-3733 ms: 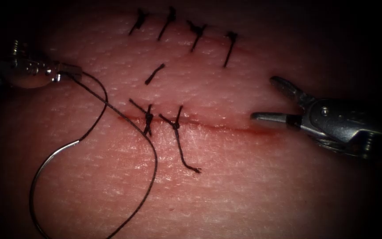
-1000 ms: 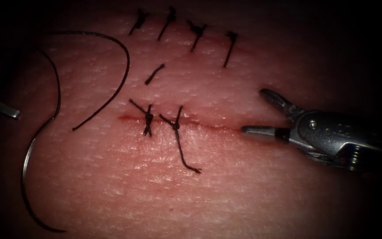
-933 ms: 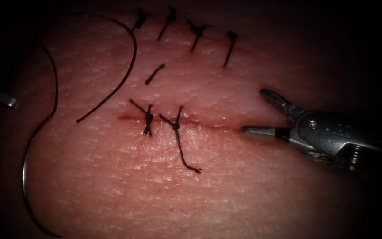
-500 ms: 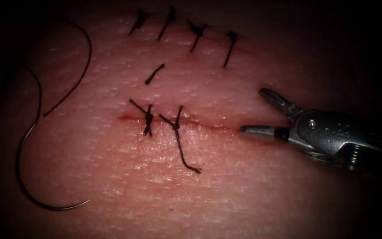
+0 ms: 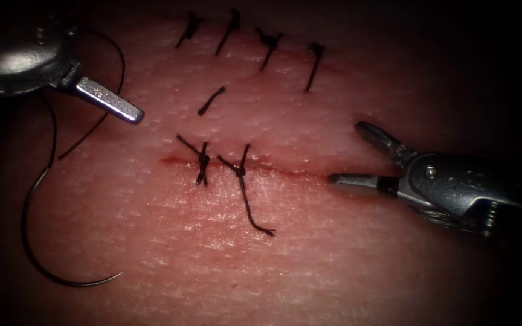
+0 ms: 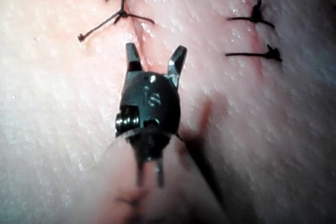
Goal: Wound Closure
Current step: Set the suture down onto the skin with the left hand, then using the left tool pickup the remaining suture end.
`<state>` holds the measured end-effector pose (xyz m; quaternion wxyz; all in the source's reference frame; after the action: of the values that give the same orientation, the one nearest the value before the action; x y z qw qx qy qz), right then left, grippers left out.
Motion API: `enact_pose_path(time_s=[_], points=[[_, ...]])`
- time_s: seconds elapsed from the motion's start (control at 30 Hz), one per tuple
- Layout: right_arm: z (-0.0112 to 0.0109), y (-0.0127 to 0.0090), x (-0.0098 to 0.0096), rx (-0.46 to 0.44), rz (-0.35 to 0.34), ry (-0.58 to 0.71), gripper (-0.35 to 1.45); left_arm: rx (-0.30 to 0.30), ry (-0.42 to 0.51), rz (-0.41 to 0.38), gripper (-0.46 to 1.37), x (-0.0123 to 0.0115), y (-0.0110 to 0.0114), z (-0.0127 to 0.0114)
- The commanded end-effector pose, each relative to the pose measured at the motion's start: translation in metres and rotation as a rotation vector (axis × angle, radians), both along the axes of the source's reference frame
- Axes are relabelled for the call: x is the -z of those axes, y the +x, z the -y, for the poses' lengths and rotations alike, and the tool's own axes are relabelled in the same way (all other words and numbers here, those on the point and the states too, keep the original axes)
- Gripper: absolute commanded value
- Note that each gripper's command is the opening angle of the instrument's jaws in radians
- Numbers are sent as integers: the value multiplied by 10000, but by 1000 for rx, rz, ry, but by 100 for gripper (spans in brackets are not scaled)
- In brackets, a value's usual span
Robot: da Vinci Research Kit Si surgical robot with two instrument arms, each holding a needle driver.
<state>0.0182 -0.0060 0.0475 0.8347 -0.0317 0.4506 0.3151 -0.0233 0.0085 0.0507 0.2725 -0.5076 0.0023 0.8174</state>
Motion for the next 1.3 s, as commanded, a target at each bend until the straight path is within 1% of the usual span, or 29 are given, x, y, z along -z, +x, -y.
enact_pose_path(time_s=[0.03,0.17,0.27,0.37,0.4,0.5,0.53,0.57,0.63,0.67,0.73,0.77,0.83,0.93,1.07,1.13,1.23,1.3], points=[[1,0,-1,8,-5,2,140,-16,-8,24,130,3,-9,8],[2,-3,-1,11,-7,2,140,-49,-22,51,124,5,-27,24],[4,-8,-1,16,-10,1,140,-79,-43,72,122,-4,-35,37],[5,-14,-1,21,-12,0,140,-106,-56,91,120,-15,-37,46],[6,-15,-1,23,-13,0,141,-109,-58,83,121,-17,-36,48],[9,-17,-2,33,-23,0,140,-113,-53,21,119,-22,-35,55],[9,-17,-2,35,-26,0,140,-114,-51,15,119,-21,-35,56],[10,-16,-3,40,-30,0,139,-119,-39,-27,115,-20,-34,58],[11,-15,-4,46,-34,-7,138,-123,-24,-80,111,-17,-33,61],[12,-15,-6,50,-32,-13,138,-134,-5,-134,103,-12,-31,64],[13,-14,-7,59,-28,-14,138,-149,16,-183,92,-7,-31,67],[13,-14,-9,64,-24,-18,138,-163,21,-220,85,-3,-31,70],[13,-14,-11,74,-16,-24,137,-191,34,-267,72,5,-32,74],[13,-14,-13,80,-9,-27,136,-208,33,-281,71,15,-33,76],[12,-14,-16,85,-5,-31,136,-248,33,-304,65,33,-34,74],[12,-14,-17,85,-5,-31,136,-279,44,-349,65,43,-35,74],[12,-14,-17,86,-3,-30,136,-286,43,-397,71,49,-37,73],[12,-14,-18,86,-2,-31,136,-283,43,-400,71,49,-38,72]])
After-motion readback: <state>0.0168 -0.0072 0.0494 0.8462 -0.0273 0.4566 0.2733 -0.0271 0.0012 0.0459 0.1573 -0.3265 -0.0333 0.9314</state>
